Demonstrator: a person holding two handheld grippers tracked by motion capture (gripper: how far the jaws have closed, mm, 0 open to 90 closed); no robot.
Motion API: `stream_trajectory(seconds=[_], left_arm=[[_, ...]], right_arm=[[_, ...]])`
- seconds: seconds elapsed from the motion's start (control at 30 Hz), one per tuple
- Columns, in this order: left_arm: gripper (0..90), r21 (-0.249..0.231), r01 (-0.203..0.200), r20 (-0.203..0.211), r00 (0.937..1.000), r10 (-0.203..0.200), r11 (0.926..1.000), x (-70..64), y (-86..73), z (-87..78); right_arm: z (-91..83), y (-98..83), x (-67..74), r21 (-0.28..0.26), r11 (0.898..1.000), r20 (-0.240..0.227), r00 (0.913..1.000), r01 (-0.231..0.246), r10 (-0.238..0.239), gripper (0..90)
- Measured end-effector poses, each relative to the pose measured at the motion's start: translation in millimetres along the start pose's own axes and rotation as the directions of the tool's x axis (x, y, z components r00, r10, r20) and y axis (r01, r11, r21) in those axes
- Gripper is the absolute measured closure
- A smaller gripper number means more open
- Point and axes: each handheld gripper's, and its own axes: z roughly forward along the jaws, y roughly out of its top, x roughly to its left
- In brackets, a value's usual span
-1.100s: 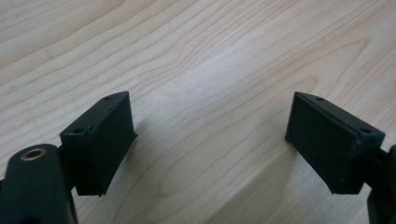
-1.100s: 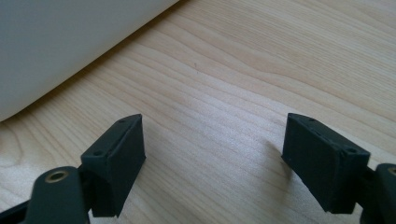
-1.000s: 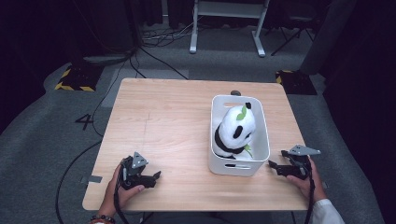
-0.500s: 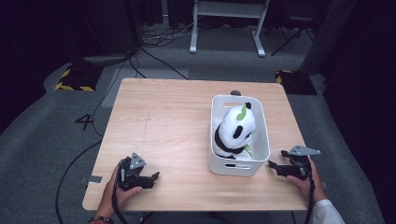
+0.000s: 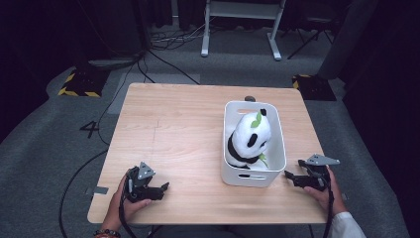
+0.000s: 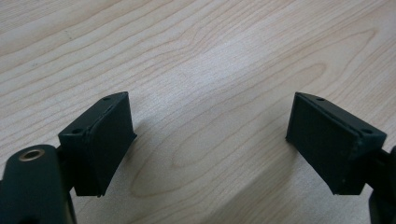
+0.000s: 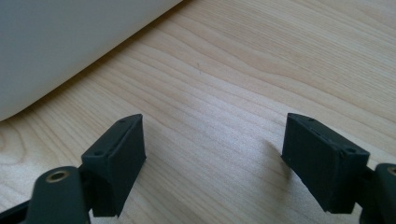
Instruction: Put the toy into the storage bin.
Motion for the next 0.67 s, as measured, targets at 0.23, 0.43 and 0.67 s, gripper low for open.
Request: stream_trajectory(seconds=[0.23, 0.43, 0.67], left_arm=[[14.9, 0.001, 0.001, -0.001, 1.0, -0.001, 1.0, 0.2, 0.2, 0.1], [14.9, 0.001, 0.001, -0.001, 1.0, -0.001, 1.0, 0.2, 0.2, 0.1], [14.9, 0.001, 0.001, -0.001, 1.0, -0.001, 1.0, 0.2, 0.2, 0.1]], right_arm=[[0.0, 0.0, -0.1, 0.001, 1.0, -0.002, 1.0, -0.001, 0.001, 21.3], [0.1, 0.0, -0.2, 0.001, 1.0, -0.005, 1.0, 0.0, 0.0, 21.3], [0.0, 0.0, 0.4, -0.002, 1.0, -0.002, 1.0, 0.004, -0.004, 21.3]])
